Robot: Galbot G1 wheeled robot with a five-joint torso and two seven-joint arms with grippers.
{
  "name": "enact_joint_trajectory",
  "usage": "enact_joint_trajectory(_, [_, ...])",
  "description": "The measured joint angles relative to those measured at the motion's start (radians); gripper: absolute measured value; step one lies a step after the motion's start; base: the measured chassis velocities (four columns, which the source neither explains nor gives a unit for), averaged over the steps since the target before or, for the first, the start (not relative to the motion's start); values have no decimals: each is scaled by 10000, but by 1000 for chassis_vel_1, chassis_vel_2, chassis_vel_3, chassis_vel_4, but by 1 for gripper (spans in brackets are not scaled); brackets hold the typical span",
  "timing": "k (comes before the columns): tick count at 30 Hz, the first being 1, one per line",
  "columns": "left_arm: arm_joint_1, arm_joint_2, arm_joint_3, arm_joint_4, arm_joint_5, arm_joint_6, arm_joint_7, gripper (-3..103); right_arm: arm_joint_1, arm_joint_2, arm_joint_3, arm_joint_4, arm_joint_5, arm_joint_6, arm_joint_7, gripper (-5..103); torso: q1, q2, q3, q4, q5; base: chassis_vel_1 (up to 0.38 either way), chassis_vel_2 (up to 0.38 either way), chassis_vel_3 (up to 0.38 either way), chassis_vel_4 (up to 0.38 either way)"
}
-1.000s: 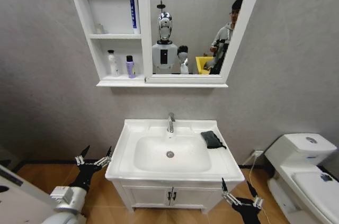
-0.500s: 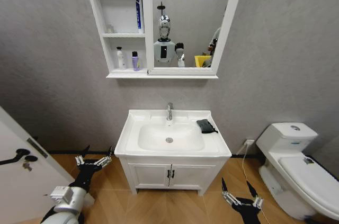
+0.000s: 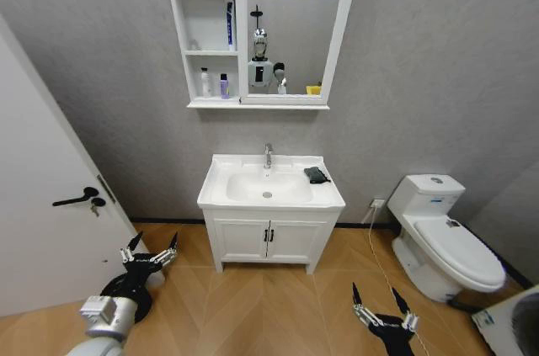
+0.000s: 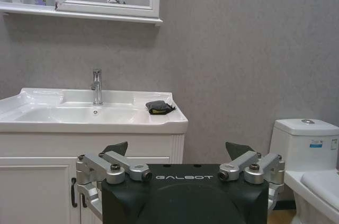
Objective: Move facial cleanser and shampoo from washbasin to cabinet, then wipe washbasin with towel.
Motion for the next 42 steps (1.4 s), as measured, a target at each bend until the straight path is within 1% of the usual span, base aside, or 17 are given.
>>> enact_joint_trajectory(2, [0,0,0,-2,0,0,-1,100,4,-3,0,-1,0,-1,0,100,7,-4,4,11,36,374,-345,-344,335])
enact_joint_trajectory(3, [0,0,0,-1,-1,0,-1,100,4,-2,0,-2,1,-1,0,100,6,-3,4,4,29,352,-348,-308,333])
enact_joint_trajectory(4, [-1,0,1,0,-1,0,0,100,2,-1,0,1,0,1,0,100,3,-1,1,-2,3,352,-354,-308,333])
enact_joint_trajectory(6, [0,1,0,-1,0,0,0,100,1,0,0,0,0,0,0,100,0,0,0,0,9,323,-342,-327,336])
enact_joint_trajectory(7, [0,0,0,-3,-1,0,-1,100,3,-2,1,-1,0,0,0,100,3,-1,2,7,32,393,-330,-346,358])
enact_joint_trajectory(8, [0,0,0,-4,0,0,-1,100,3,-2,-1,-1,1,-1,0,100,7,-3,4,11,35,393,-384,-350,358])
enact_joint_trajectory(9, [0,1,2,-2,0,0,0,100,2,-1,1,0,0,0,0,100,2,-1,1,-4,4,334,-384,-307,349])
enact_joint_trajectory(11, [1,0,-1,-2,0,0,0,100,0,0,-1,-1,1,0,0,100,-4,1,-1,5,9,304,-353,-307,304])
enact_joint_trajectory(12, [2,0,0,-4,0,0,0,100,1,-1,0,-1,0,-1,0,100,-9,5,-3,6,26,274,-173,-262,259])
enact_joint_trajectory(14, [2,0,0,-4,0,0,0,100,1,-1,0,-2,1,-1,0,100,-8,5,-2,4,31,256,-173,-219,235])
enact_joint_trajectory(15, [2,0,0,-3,-1,0,-1,100,1,-1,-1,-1,1,-1,0,100,-8,4,-2,6,17,102,-164,-176,153])
enact_joint_trajectory(17, [2,0,-1,-3,0,0,0,100,1,0,-1,0,1,-1,0,100,-8,4,-3,9,9,102,84,-54,153])
enact_joint_trajectory(19, [1,0,0,-3,-1,0,-1,100,2,0,0,-1,1,-1,0,100,-6,3,-2,-6,20,-8,41,-56,-10])
enact_joint_trajectory(25, [-2,0,1,-3,0,0,0,100,6,-3,0,-1,0,-1,0,100,16,-7,6,9,21,-38,41,62,-26])
enact_joint_trajectory(31, [-1,1,1,-3,0,0,0,100,5,-2,0,-1,1,-1,0,100,7,-5,3,1,19,-10,11,25,-11])
enact_joint_trajectory(37, [1,0,1,-3,-1,0,0,100,3,-2,-1,-1,1,-1,0,100,-1,0,1,7,18,12,3,-5,17])
enact_joint_trajectory(42, [1,0,0,-3,-1,0,0,100,3,-2,0,-1,1,0,0,100,1,-3,0,2,18,8,5,-1,10])
